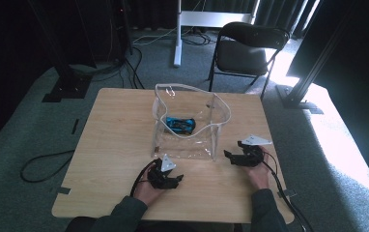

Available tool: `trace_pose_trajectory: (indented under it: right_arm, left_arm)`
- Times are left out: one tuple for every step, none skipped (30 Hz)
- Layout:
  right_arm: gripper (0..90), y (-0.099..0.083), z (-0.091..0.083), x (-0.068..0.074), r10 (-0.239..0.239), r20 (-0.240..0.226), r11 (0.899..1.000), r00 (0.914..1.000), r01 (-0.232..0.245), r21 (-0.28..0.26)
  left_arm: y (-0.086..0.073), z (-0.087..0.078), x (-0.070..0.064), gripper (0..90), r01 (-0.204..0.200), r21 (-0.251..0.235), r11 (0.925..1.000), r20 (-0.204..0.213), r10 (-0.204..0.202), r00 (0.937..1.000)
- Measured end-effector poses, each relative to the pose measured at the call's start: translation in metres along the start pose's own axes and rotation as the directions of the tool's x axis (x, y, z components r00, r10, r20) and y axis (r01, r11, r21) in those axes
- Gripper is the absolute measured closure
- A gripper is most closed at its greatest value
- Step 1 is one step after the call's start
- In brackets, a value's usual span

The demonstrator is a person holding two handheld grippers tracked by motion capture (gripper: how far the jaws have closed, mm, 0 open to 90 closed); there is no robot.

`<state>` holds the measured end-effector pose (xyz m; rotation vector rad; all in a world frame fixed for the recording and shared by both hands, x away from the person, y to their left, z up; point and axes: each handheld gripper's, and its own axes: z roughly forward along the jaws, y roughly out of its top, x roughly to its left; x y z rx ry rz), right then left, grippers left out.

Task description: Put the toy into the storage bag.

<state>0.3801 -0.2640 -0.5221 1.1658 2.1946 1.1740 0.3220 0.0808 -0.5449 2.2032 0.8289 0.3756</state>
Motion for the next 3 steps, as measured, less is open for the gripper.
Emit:
trace_pose_trajectory:
  right_arm:
    - [20.3, -0.0044, 0.0026, 0.0006, 0.009, 0.003, 1.0, 1.0, -0.009, 0.012]
    - [19.5, -0.0074, 0.0048, 0.0011, 0.02, 0.006, 0.999, 0.9998, -0.02, 0.029]
    - [19.4, -0.0091, 0.0063, 0.0015, 0.016, 0.013, 0.999, 0.9998, -0.017, 0.041]
  left_arm:
    - [0.0, 0.0, 0.0, 37.8, 0.0, 0.0, 1.0, 0.0, 0.0, 1.0]
    - [0.0, 0.0001, 0.0, 37.9, 0.001, 0.0, 1.0, 0.0, -0.001, 1.0]
    - [0.0001, 0.0002, -0.0001, 37.8, 0.002, 0.0, 1.0, -0.001, -0.002, 1.0]
